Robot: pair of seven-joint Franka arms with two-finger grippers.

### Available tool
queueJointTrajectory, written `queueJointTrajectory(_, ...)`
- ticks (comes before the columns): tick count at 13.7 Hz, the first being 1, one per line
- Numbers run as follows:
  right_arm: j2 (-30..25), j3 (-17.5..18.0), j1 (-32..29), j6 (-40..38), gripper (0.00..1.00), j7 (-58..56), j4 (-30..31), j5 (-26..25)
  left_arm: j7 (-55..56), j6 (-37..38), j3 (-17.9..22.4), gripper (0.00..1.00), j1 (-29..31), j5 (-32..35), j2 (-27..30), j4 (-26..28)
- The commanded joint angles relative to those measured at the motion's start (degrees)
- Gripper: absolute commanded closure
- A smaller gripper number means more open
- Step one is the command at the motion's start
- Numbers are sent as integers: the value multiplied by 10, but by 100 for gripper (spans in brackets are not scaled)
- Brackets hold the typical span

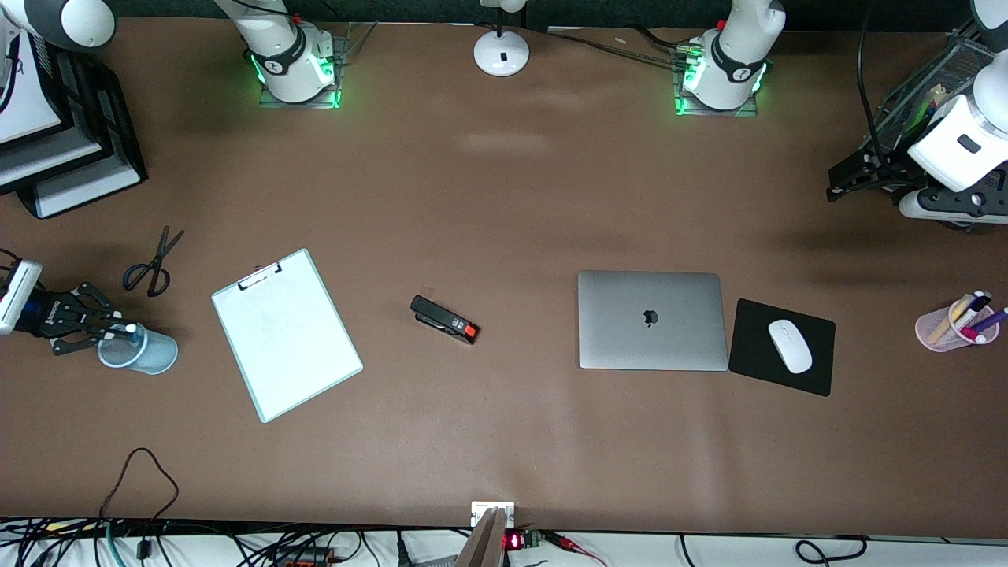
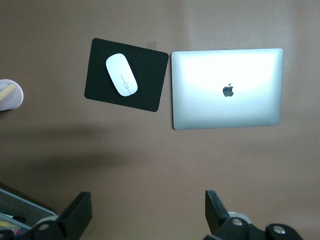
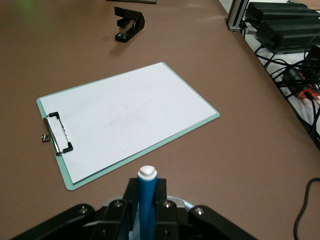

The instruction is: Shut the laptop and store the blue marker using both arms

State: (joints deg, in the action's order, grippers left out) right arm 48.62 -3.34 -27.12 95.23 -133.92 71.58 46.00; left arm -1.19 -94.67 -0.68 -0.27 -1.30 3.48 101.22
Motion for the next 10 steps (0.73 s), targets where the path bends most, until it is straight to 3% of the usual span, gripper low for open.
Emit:
queueJointTrajectory(1, 12, 6, -5, 6, 96, -2, -14, 10, -11, 13, 2, 0, -1, -4, -1, -14)
queueJointTrajectory(9, 35, 6, -5, 20, 96, 1, -26, 14, -12, 13, 2, 0, -1, -5, -1, -14)
queueJointTrajectory(10, 32, 6, -4, 21, 63, 8, -30, 14, -12, 13, 2, 0, -1, -5, -1, -14)
